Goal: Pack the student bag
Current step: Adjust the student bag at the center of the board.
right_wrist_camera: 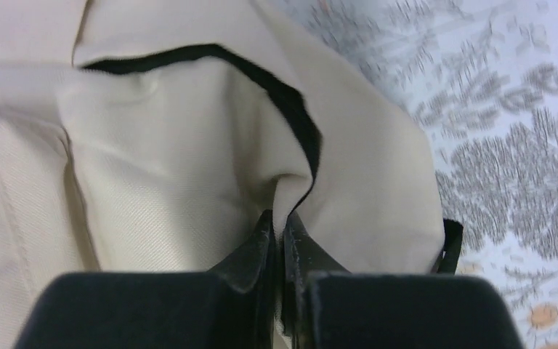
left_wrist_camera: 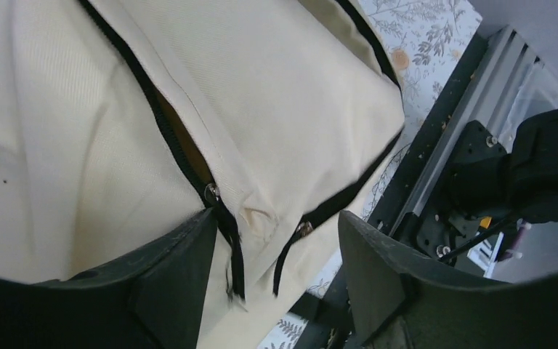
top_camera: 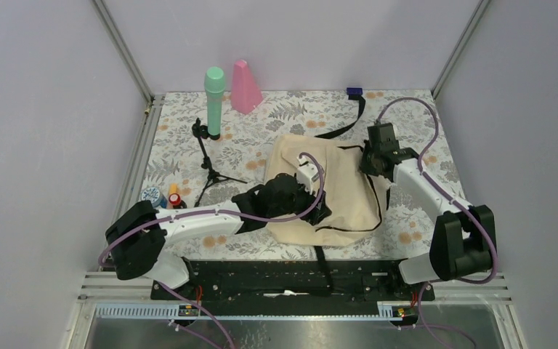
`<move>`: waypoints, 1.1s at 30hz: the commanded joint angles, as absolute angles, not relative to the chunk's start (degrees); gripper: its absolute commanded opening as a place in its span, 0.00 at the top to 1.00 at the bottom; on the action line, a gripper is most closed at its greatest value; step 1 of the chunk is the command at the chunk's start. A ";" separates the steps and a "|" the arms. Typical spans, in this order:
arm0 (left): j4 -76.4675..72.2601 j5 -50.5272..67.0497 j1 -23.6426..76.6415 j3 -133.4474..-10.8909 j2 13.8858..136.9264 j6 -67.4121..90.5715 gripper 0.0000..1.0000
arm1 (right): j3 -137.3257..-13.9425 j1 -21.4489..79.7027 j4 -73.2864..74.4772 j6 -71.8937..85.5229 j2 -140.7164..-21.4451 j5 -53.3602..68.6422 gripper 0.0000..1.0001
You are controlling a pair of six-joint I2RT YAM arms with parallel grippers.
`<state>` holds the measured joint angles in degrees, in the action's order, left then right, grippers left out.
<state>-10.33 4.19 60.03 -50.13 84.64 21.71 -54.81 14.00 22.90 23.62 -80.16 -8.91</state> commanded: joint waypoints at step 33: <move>-5.60 16.74 53.31 -53.87 82.31 -5.31 0.50 | -53.81 14.20 24.41 21.26 -63.65 15.13 0.26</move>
<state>-1.63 9.67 53.34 -50.61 79.81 -0.56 -54.08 13.98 24.91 20.40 -65.12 12.38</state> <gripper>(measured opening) 0.501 0.740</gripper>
